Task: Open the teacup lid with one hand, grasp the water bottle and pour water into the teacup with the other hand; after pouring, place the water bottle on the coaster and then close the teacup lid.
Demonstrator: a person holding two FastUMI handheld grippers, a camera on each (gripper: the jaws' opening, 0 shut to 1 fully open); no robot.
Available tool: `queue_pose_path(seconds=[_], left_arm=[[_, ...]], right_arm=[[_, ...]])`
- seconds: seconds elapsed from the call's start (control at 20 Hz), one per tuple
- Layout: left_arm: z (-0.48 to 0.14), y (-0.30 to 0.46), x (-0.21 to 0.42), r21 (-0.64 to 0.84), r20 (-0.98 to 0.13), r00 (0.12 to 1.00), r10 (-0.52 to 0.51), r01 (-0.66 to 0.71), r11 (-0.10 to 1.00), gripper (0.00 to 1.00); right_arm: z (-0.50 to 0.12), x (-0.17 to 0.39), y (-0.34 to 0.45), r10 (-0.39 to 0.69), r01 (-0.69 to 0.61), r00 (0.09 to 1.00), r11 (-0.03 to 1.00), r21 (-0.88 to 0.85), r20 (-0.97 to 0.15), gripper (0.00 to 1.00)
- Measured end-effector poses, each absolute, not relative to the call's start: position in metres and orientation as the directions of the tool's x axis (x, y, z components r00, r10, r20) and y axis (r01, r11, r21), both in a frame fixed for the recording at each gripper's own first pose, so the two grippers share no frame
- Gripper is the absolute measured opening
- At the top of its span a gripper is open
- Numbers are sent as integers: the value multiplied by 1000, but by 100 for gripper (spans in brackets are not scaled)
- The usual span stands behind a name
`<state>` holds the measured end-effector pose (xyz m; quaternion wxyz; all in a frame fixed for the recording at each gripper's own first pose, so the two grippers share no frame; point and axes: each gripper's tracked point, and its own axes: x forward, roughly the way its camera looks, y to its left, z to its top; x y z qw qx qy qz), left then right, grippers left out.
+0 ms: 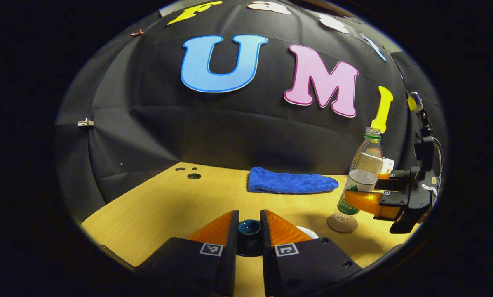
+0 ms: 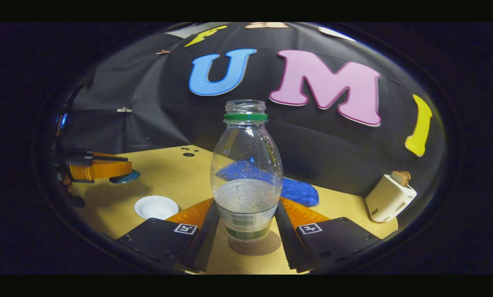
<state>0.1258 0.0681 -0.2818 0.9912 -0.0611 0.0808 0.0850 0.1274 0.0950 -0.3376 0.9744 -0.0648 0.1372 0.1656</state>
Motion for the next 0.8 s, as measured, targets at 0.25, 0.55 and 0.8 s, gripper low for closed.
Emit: queue_pose_path(seconds=[0.25, 0.55, 0.8], left_arm=[[-285, 53, 138, -104, -176, 976, 132, -152, 983, 31], [-288, 39, 146, -94, -180, 977, 113, -132, 987, 31], [-290, 28, 148, -96, -183, 978, 100, -119, 988, 31]], right_arm=[[-349, 128, 79, 282, -284, 919, 958, 32, -274, 75], [-364, 134, 73, 268, -269, 918, 962, 39, -292, 77], [-369, 134, 67, 264, -256, 914, 964, 68, -307, 80]])
